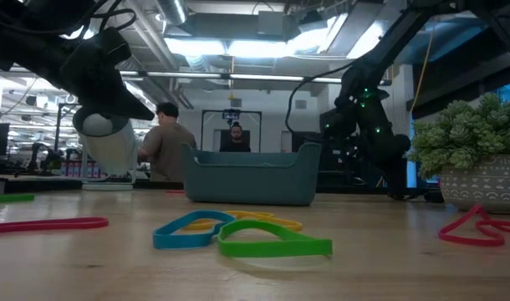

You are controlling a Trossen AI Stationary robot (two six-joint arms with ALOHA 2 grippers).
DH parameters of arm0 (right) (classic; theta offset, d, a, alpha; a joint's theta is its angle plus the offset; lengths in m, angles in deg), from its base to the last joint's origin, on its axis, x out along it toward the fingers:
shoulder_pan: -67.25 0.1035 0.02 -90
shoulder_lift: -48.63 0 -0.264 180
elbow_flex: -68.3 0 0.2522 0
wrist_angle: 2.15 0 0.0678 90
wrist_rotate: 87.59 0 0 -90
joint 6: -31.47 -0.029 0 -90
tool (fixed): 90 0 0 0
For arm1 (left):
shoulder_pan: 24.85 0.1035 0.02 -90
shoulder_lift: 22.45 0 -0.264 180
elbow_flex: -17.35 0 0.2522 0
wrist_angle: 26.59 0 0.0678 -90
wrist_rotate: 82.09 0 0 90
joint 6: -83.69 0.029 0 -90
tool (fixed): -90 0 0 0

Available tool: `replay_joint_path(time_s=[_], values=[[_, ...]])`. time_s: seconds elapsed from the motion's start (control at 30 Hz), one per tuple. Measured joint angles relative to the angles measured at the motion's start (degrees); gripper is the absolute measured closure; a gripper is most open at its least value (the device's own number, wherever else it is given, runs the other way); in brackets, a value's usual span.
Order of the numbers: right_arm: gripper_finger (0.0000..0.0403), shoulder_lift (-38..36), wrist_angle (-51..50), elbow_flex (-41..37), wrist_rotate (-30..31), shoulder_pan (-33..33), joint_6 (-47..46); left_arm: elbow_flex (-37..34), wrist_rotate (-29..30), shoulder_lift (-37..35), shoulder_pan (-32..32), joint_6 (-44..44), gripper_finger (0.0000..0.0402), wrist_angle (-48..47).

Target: Pick and place rubber bands into bin

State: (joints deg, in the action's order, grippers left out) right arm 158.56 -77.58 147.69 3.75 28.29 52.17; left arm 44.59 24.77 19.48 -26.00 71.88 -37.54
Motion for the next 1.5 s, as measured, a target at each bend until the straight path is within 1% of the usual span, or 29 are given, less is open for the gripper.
replay_joint_path(time_s=[0.03,0.07,0.17,0.27,0.43,0.5,0.6,0.7,0.83,0.97,1.07,1.23,1.37,1.5], values=[[0.0379,-0.14,-0.18,-0.02,0.06,0.0,0.38,0.0,0.0,0.0,0.0,-0.01,0.04,0.0],[0.039,-0.39,-0.69,-0.11,0.07,0.0,0.53,0.0,0.0,0.0,0.0,0.0,0.04,0.0],[0.0392,-2.23,-1.74,-0.25,0.02,0.0,0.51,0.0,0.0,0.0,0.0,0.0,0.0399,0.0],[0.0398,-6.07,-2.65,-0.2,0.02,0.0,-0.34,0.0,0.0,0.0,0.0,-0.02,0.0399,0.0],[0.0399,-16.19,-1.94,-0.17,0.05,0.1,-2.9,0.0,0.0,0.0,0.0,-0.02,0.0399,0.0],[0.04,-20.45,-0.31,-0.03,0.5,0.83,-5.26,0.0,0.03,0.0,0.0,-0.02,0.0398,0.0],[0.0401,-24.75,0.38,2.56,2.74,3.22,-9.18,0.0,0.13,0.0,0.0,-0.02,0.04,0.02],[0.0401,-25.53,0.24,7.27,3.1,7.31,-12.91,0.0,0.36,0.0,0.01,-0.02,0.04,0.21],[0.0401,-22.92,1.58,14.43,2.92,14.46,-14.98,0.0,1.81,0.0,0.02,0.02,0.0399,0.42],[0.0402,-17.14,3.91,20.16,2.93,20.92,-16.02,0.0,3.54,0.0,0.02,0.08,0.04,0.44],[0.0402,-12.0,7.43,22.42,2.67,24.21,-15.65,0.0,4.04,0.0,0.02,0.46,0.0399,0.44],[0.0402,-3.53,16.08,23.25,-7.19,27.02,-13.31,0.0,4.04,0.0,0.02,0.57,0.04,0.42],[0.0402,2.07,20.6,23.28,-7.89,28.06,-12.99,0.0,4.0,0.0,0.02,0.57,0.0398,0.44],[0.0398,6.04,23.01,23.28,-7.88,28.26,-13.05,0.0,3.09,0.0,0.02,0.57,0.04,0.39]])
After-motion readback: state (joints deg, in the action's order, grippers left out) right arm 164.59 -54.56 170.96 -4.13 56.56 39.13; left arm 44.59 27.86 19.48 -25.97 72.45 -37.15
